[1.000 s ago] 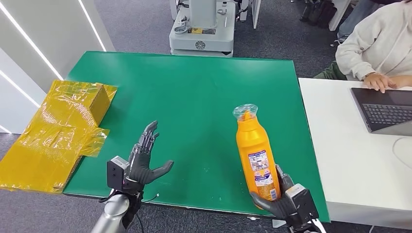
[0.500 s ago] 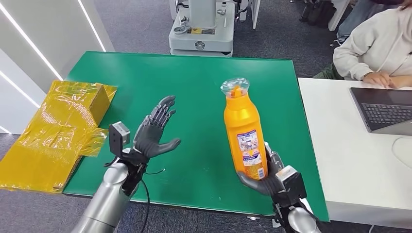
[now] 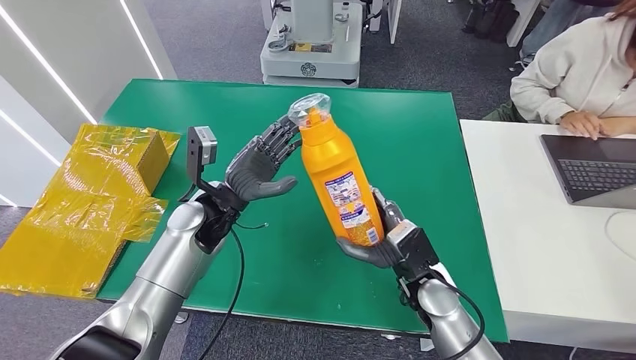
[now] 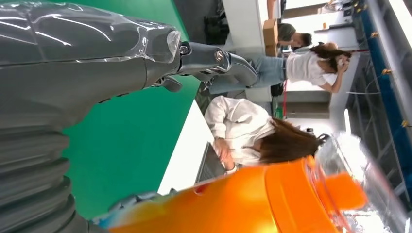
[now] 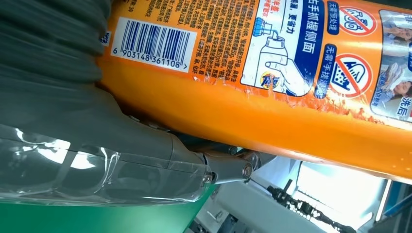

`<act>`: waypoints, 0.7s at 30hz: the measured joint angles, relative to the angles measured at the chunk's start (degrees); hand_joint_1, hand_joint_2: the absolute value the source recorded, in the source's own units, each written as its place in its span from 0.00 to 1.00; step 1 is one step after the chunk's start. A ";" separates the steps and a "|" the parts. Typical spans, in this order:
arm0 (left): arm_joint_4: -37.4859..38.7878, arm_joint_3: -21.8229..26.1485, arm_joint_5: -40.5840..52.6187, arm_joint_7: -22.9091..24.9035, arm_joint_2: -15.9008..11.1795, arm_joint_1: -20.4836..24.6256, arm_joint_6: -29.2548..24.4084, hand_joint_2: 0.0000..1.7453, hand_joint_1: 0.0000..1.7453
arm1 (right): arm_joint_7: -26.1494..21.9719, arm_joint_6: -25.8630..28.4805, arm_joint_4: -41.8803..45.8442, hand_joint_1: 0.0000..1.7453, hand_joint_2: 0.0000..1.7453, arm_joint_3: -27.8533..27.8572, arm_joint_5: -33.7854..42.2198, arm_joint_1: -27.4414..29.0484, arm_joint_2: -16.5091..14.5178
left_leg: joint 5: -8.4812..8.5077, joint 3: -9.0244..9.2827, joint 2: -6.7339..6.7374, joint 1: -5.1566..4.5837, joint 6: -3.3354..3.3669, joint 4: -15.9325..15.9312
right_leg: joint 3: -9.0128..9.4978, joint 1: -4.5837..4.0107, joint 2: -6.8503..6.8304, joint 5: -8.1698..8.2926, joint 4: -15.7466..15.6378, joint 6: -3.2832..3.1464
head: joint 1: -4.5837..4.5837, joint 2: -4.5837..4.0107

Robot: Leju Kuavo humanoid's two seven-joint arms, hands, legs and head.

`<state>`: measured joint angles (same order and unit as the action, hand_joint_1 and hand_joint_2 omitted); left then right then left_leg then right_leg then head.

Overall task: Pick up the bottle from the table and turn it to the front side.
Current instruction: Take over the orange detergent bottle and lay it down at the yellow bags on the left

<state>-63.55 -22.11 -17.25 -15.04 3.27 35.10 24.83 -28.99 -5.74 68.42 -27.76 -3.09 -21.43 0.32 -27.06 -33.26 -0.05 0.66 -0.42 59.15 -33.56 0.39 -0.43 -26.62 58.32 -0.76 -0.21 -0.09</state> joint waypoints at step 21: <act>2.06 -3.44 -5.49 3.52 -1.41 1.93 4.42 1.00 0.00 | -0.66 1.21 -13.14 1.00 1.00 -5.51 -1.08 -7.63 -0.89 | 0.01 -0.03 0.00 0.00 -0.01 0.00 | -0.02 0.00 0.00 0.01 0.01 0.01 | -0.01 0.01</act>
<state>-61.49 -25.55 -22.74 -11.52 1.86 37.03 29.25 -29.65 -4.54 55.28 -33.27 -4.16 -29.06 -0.57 -27.05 -33.29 -0.05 0.67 -0.43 59.16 -33.58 0.39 -0.43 -26.61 58.33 -0.75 -0.22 -0.08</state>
